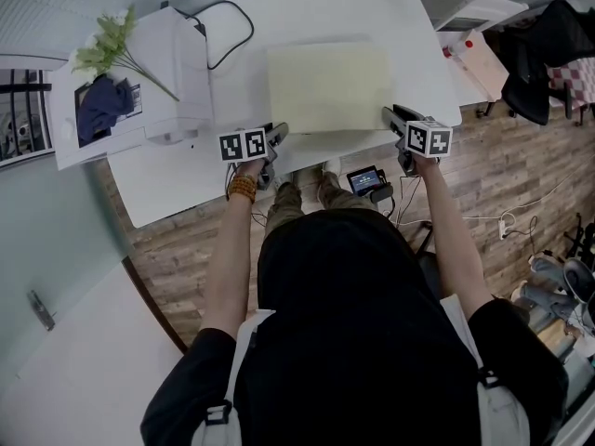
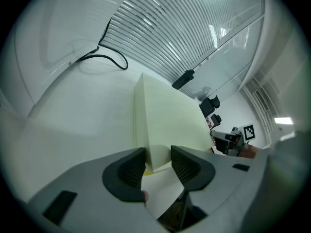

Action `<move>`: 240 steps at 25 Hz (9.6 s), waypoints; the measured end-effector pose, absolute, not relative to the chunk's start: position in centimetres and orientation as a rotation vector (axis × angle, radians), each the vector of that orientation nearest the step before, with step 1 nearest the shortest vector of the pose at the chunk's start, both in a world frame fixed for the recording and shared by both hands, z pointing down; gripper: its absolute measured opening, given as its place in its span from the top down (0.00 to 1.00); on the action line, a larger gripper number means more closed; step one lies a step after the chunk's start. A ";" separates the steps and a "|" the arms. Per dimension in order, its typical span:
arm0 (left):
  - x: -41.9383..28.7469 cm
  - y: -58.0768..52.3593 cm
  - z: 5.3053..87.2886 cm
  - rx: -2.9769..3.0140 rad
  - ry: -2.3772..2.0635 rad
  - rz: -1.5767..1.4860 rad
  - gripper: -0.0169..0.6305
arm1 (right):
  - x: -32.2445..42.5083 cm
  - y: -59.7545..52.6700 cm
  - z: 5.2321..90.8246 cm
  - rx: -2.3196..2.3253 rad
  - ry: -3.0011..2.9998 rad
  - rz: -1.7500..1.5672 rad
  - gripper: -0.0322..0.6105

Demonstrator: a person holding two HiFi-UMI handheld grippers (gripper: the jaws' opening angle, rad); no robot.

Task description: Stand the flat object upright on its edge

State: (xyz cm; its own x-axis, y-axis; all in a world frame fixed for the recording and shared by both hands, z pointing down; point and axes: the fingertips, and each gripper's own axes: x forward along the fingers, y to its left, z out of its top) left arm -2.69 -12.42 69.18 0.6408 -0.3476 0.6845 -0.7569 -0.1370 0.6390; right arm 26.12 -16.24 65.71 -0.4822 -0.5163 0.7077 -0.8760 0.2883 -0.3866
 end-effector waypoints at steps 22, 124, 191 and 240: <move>-1.8 -12.1 69.0 1.677 -0.834 0.395 0.71 | 25.9 -18.1 61.3 1.262 -2.145 0.920 0.79; -3.0 -12.0 69.3 1.603 -0.771 0.129 0.72 | 14.5 -17.9 45.4 1.127 -2.226 0.262 0.86; -6.9 -9.1 63.0 2.038 -1.073 0.142 0.72 | -2.3 -13.5 38.2 0.843 -2.366 -0.096 0.74; 8.0 -17.0 41.0 2.920 -1.101 0.485 0.71 | 10.7 -17.4 42.0 0.558 -2.436 -0.380 0.65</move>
